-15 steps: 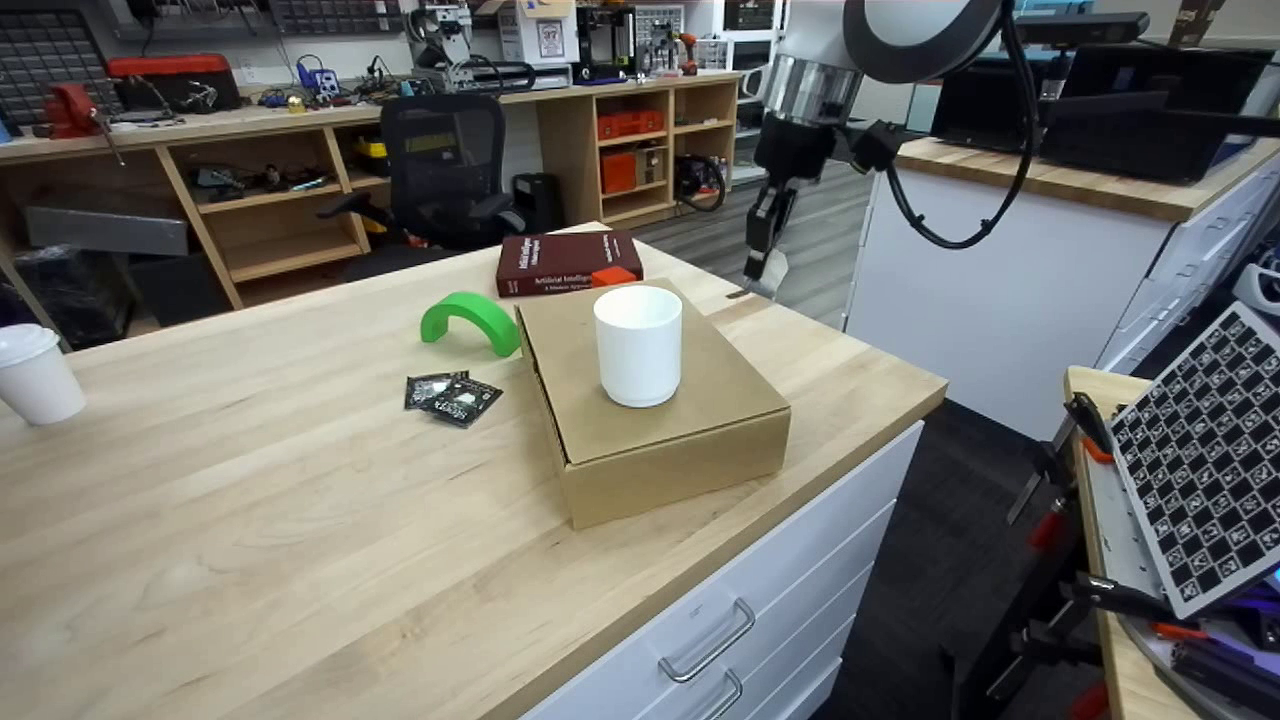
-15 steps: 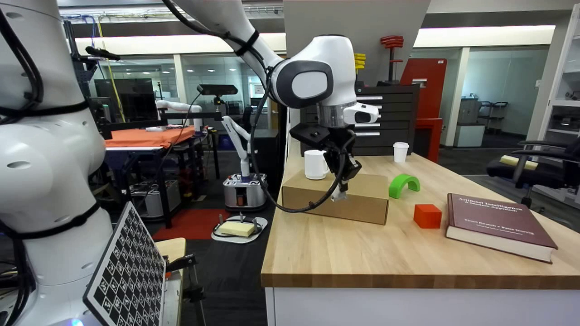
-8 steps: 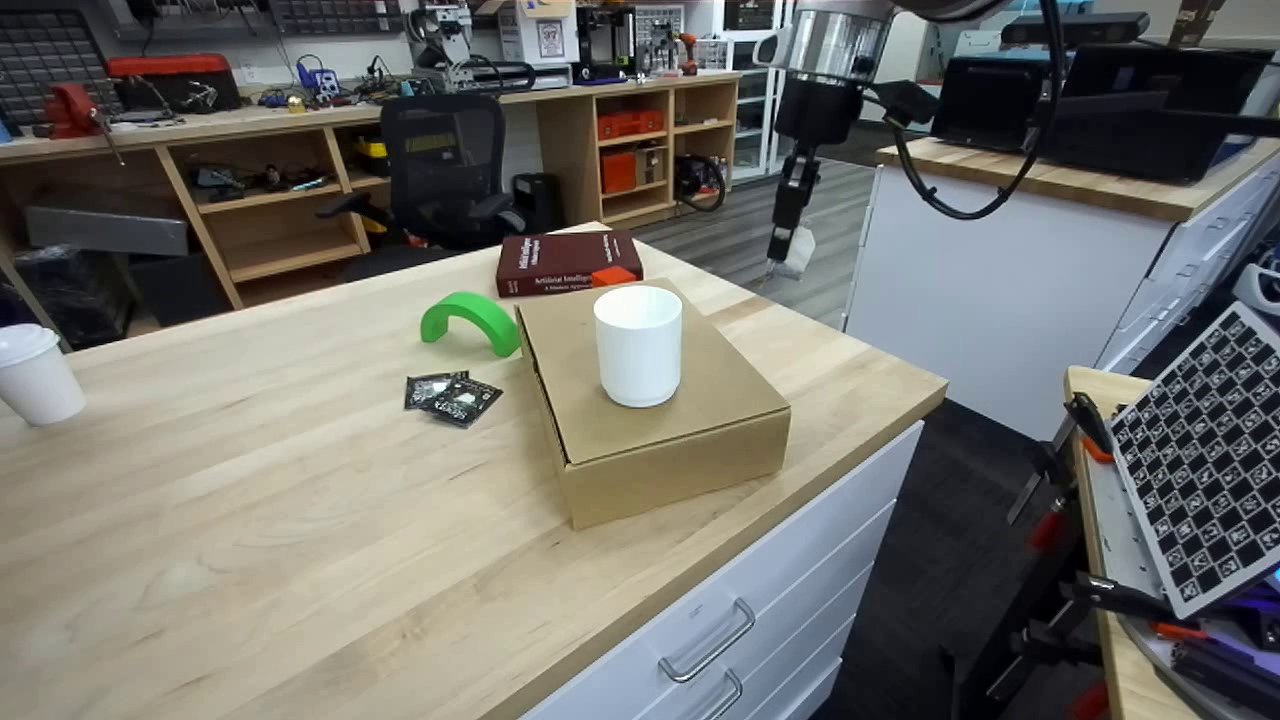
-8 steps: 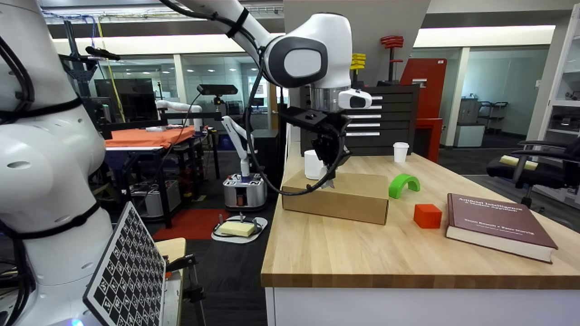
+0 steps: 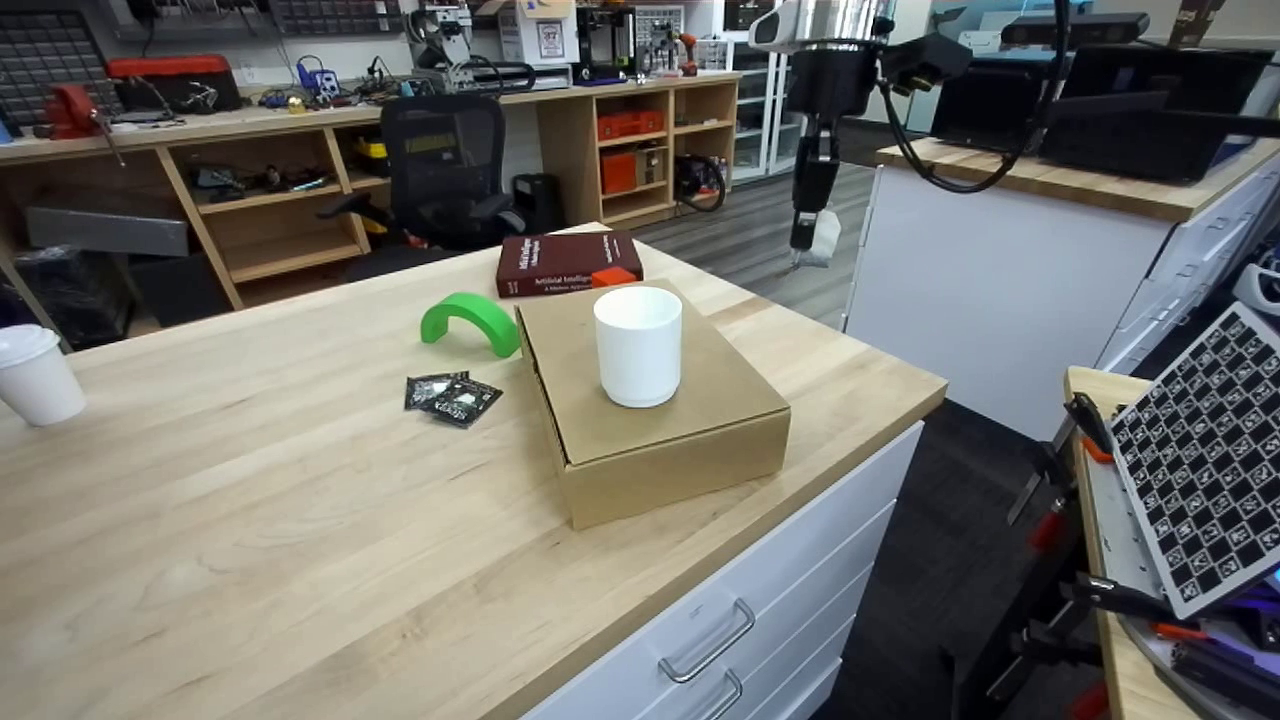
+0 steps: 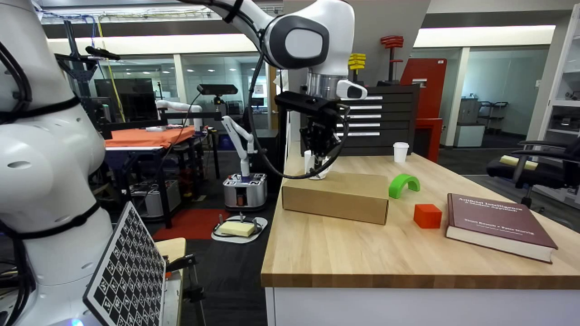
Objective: Pick up the teabag from the countertop and put it inside the white mug on top of the brown box
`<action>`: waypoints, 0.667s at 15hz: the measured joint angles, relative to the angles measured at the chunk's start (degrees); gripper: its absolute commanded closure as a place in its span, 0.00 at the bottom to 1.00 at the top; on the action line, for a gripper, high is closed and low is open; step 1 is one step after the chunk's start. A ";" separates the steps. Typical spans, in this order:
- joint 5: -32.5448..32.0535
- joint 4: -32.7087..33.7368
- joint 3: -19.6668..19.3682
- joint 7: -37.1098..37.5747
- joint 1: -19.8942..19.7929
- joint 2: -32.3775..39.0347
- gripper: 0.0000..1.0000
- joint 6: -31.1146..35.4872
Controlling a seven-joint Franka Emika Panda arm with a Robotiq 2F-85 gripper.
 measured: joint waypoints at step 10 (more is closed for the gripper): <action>-0.16 7.65 5.35 -0.81 3.02 9.07 0.99 -2.10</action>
